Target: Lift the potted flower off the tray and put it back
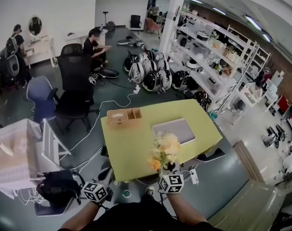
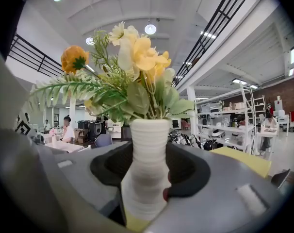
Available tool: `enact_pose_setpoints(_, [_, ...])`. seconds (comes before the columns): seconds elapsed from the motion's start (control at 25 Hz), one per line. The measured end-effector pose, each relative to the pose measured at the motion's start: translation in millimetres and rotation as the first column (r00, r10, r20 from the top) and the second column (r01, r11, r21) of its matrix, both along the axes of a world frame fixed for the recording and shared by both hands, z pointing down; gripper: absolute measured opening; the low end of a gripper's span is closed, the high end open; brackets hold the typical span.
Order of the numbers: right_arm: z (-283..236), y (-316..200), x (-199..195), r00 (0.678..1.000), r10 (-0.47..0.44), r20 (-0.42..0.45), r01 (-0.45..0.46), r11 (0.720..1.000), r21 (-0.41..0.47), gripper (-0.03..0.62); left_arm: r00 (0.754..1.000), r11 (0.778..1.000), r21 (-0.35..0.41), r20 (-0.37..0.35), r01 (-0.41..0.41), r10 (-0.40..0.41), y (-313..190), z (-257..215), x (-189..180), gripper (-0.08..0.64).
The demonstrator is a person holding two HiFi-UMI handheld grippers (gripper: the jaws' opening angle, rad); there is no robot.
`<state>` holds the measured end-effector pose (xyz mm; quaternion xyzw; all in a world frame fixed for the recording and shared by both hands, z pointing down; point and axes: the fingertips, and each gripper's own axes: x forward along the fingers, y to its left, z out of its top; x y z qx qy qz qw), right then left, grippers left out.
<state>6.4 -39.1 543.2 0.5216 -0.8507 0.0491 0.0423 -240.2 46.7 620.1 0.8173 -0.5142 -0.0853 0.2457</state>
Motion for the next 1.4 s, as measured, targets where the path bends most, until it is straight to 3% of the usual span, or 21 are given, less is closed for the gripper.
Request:
enact_pose_setpoints(0.4, [0.4,-62.6,39.3,1.000,-0.016,0.003,0.016,1.000,-0.002,0.216,1.000,1.000,-0.014,0.002,0.005,-0.005,-64.7,-3.8,46.0,0.008])
enact_pose_setpoints(0.84, [34.7,-177.0,94.6,0.999,-0.045,0.022,0.045,0.999,-0.004,0.216,0.997,0.995,-0.066,0.028,0.076,-0.074,-138.0,18.6,87.9,0.008])
enact_pose_setpoints(1.08, [66.2,-246.1,121.1,0.998,-0.060,0.006,0.060,0.998,-0.009,0.216,0.991,0.987,-0.097,0.045,0.131,-0.127,-171.2,31.9,105.3,0.008])
enact_pose_setpoints(1.4, [120.3,-328.5,153.4,0.998,-0.062,-0.007,0.062,0.998,-0.027,0.216,0.976,0.960,-0.185,0.089,0.211,-0.197,-186.4,54.9,114.3,0.008])
